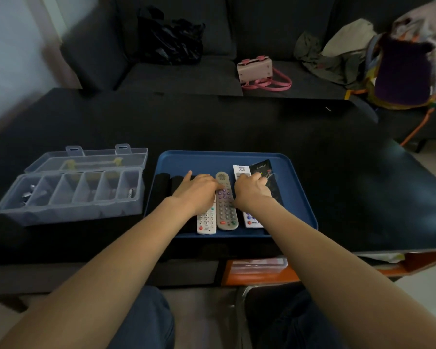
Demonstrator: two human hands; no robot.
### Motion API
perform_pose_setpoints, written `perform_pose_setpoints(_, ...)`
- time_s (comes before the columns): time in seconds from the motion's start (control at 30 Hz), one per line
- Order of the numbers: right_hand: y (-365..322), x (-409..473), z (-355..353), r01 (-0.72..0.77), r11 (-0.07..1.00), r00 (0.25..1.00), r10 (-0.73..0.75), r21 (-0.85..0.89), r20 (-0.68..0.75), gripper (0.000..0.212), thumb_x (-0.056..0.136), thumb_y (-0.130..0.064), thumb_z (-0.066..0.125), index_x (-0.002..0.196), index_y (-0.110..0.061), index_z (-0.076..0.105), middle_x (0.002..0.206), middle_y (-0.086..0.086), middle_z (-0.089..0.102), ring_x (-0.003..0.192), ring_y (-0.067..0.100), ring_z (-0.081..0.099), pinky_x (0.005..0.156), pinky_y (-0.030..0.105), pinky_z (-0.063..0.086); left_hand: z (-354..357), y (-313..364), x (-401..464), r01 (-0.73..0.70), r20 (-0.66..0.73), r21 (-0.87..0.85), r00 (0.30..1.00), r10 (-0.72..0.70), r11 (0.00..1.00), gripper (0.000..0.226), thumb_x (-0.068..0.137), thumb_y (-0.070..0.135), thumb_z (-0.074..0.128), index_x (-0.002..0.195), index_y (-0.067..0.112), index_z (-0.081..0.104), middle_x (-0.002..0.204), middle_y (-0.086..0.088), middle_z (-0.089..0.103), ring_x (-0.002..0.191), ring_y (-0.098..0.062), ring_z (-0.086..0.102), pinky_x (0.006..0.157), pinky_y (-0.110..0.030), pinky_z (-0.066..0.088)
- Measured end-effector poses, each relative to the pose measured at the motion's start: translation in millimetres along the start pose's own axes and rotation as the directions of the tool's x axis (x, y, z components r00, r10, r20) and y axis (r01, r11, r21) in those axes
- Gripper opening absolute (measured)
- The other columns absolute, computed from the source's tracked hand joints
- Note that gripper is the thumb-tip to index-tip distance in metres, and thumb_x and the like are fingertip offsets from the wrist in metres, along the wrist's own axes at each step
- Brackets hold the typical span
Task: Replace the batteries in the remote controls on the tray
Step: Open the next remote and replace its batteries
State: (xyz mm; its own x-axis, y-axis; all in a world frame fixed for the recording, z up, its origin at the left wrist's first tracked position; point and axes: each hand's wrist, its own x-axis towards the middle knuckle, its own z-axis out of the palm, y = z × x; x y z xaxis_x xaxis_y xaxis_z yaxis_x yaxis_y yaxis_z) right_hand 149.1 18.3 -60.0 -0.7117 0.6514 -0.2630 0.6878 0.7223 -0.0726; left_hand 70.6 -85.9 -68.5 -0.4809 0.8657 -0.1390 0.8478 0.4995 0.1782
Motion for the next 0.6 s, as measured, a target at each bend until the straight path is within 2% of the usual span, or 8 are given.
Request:
perform_pose_setpoints(0.07,0,-1,0,-0.002,0.992,1.000,0.001,0.123,0.010,0.054,0.091,-0.018,0.059,0.137,-0.001,0.034,0.134,0.021,0.044,0.122,0.035,0.046,0.092,0.038,0.045,0,0,1,0.015,-0.017,-0.062,1.000,-0.016,0.998,0.041,0.096,0.016,0.040,0.134,0.027,0.046,0.142,0.000,0.044,0.134,-0.017,0.034,0.113,-0.047,0.017)
perform_pose_setpoints(0.2,16,-1,-10,0.008,0.889,0.999,0.008,0.458,-0.033,0.033,0.093,-0.014,0.054,0.122,0.001,0.049,0.115,0.019,0.059,0.097,0.029,0.061,0.067,0.031,0.044,-2,-3,1,0.082,-0.104,-0.278,0.988,-0.115,0.957,0.034,0.096,0.018,0.042,0.129,0.022,0.052,0.133,-0.003,0.053,0.122,-0.019,0.048,0.100,-0.036,0.039)
perform_pose_setpoints(0.27,25,-4,-17,0.027,0.743,0.998,0.016,0.669,-0.058,0.029,0.092,-0.015,0.056,0.118,-0.001,0.057,0.106,0.015,0.064,0.082,0.020,0.060,0.058,0.025,0.042,-7,-6,-1,0.076,-0.178,-0.456,0.968,-0.174,0.887,0.031,0.096,0.016,0.045,0.125,0.020,0.056,0.129,0.000,0.056,0.119,-0.015,0.050,0.092,-0.026,0.039)
perform_pose_setpoints(0.33,30,-8,-21,0.039,0.472,0.999,-0.003,0.881,-0.042,0.031,0.091,-0.012,0.057,0.121,-0.003,0.060,0.102,0.010,0.066,0.079,0.016,0.061,0.059,0.023,0.046,-11,-8,-3,0.027,-0.263,-0.610,0.936,-0.235,0.792,0.029,0.095,0.013,0.047,0.121,0.018,0.059,0.124,0.002,0.059,0.117,-0.012,0.052,0.090,-0.018,0.036)
perform_pose_setpoints(0.4,28,-13,-24,0.009,0.210,0.996,-0.086,0.978,0.009,0.031,0.092,-0.007,0.055,0.122,-0.003,0.059,0.098,0.010,0.068,0.076,0.017,0.065,0.061,0.026,0.051,-15,-9,-4,-0.051,-0.363,-0.696,0.886,-0.289,0.716,0.027,0.095,0.012,0.049,0.118,0.018,0.062,0.119,0.003,0.063,0.113,-0.009,0.055,0.090,-0.015,0.037)
perform_pose_setpoints(0.5,18,-11,-21,0.013,0.069,0.981,-0.193,0.998,0.000,0.032,0.092,-0.004,0.054,0.123,-0.003,0.058,0.095,0.011,0.068,0.077,0.019,0.066,0.064,0.028,0.054,-17,-8,-3,-0.150,-0.437,-0.749,0.844,-0.311,0.646,0.030,0.092,0.014,0.054,0.121,0.019,0.060,0.113,0.004,0.065,0.102,-0.001,0.058,0.082,-0.004,0.040)
perform_pose_setpoints(0.6,7,-6,-18,0.001,-0.005,0.970,-0.242,1.000,-0.003,0.035,0.092,-0.003,0.054,0.126,-0.010,0.053,0.100,0.014,0.066,0.080,0.022,0.066,0.066,0.031,0.055,-16,-10,-2,-0.180,-0.474,-0.755,0.814,-0.336,0.630,0.038,0.089,0.015,0.060,0.126,0.020,0.056,0.108,0.007,0.063,0.084,0.012,0.056,0.076,0.002,0.040)
